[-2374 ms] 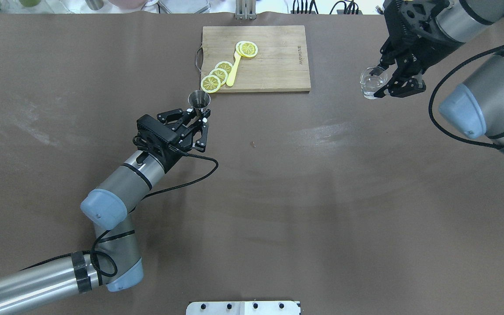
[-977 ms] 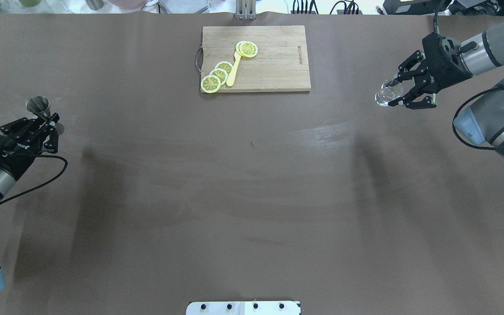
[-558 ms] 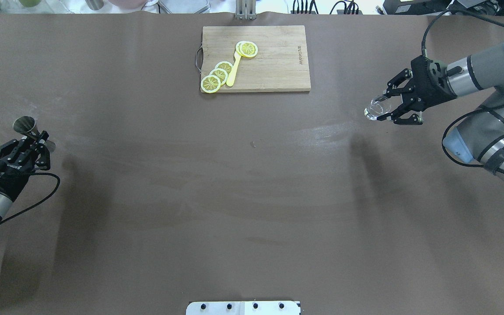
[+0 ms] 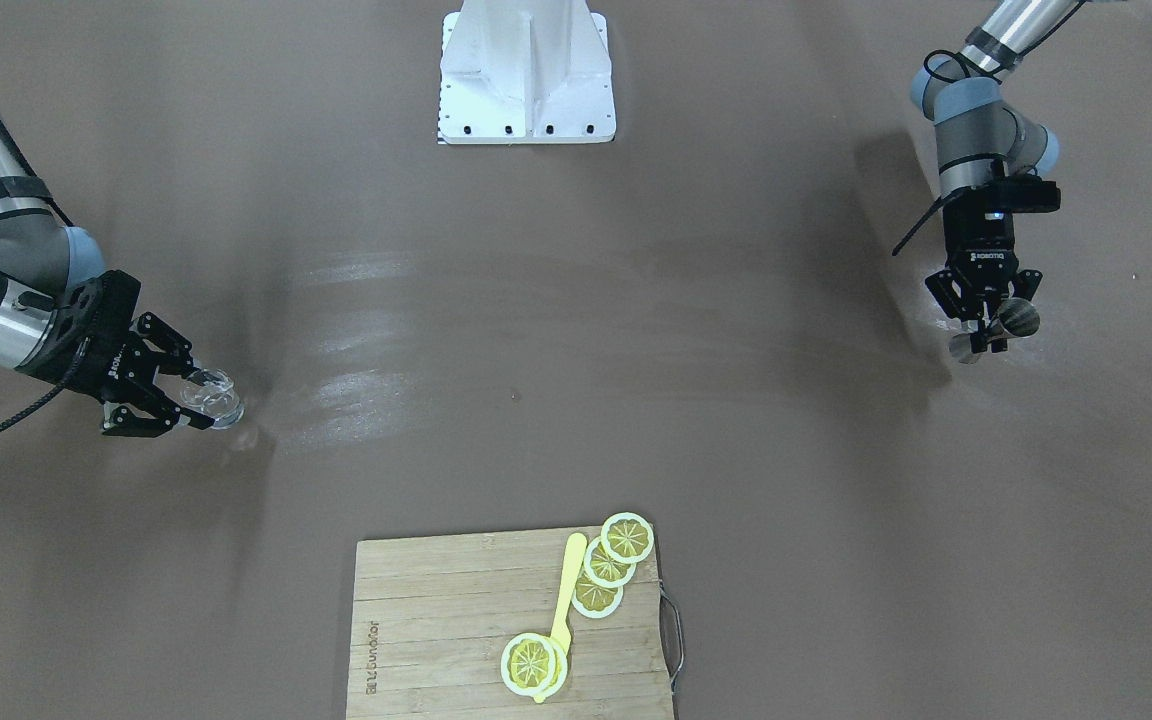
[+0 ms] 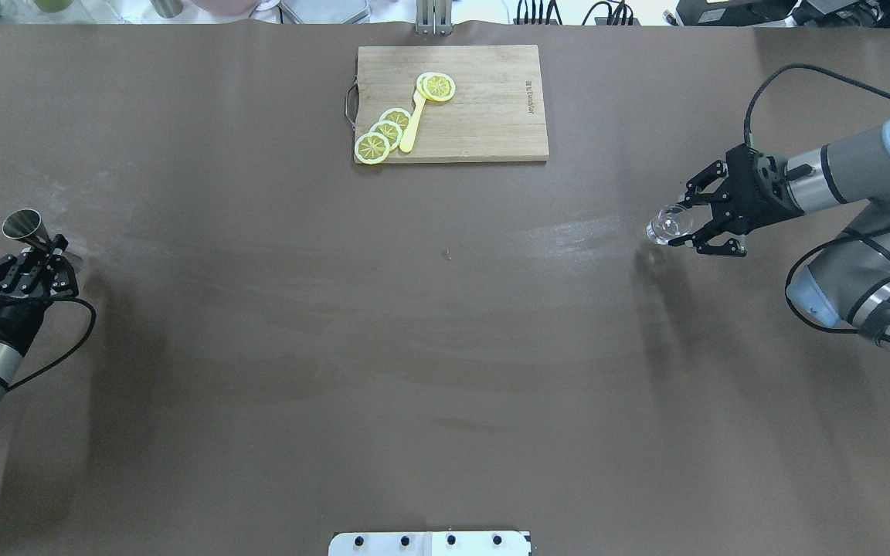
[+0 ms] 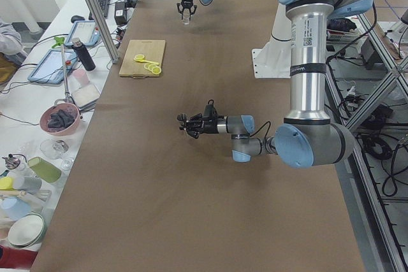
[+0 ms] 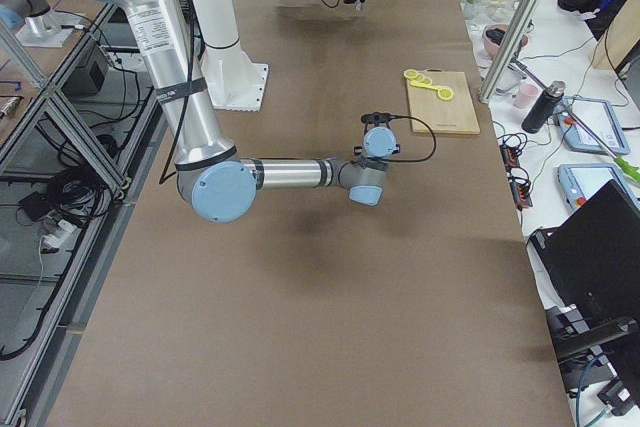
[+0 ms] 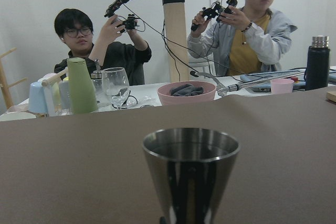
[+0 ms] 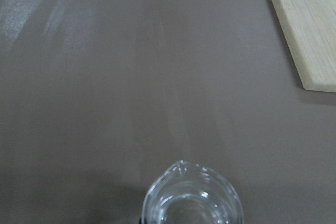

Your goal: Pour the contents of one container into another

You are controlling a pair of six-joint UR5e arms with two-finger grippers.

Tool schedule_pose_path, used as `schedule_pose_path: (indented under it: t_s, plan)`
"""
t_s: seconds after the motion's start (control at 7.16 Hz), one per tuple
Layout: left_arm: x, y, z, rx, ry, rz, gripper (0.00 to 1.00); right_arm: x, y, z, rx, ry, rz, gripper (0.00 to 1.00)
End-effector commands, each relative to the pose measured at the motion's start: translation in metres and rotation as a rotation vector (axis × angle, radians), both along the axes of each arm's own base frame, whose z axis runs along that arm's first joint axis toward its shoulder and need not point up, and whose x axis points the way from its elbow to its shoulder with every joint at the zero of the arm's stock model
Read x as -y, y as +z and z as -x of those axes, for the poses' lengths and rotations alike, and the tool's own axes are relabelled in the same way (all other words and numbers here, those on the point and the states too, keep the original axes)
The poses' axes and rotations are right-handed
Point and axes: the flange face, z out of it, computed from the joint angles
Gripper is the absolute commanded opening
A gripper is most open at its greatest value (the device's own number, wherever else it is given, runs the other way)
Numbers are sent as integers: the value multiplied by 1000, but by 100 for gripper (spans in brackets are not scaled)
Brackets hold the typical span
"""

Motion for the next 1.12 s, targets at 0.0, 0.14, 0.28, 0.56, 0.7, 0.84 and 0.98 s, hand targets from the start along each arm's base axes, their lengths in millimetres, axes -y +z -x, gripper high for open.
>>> schedule_pose_path:
  t_s: [0.0,0.14,0.28,0.56,0.7,0.84,0.98]
  plan:
    - [-1,5,-6,-25,-19,38,0,-13,22,-8,1,0,-3,0]
    - [-6,8,-18,-2,-66,54,0,-11,31,-7,-2,1,-3,0]
    - [-16,7,-33,2,-116,57,0,-10,32,-5,1,0,-8,0]
    - [-11,2,-35,51,-215,17,0,-9,31,-6,2,2,-6,0]
    - [-11,-8,-34,44,-237,-2,0,-9,31,-6,3,5,1,0]
    - [-10,-12,-38,7,-256,-11,0,-9,30,-6,7,10,25,17]
    - [-4,-19,-57,-11,-265,-13,0,-8,28,-4,10,9,26,45]
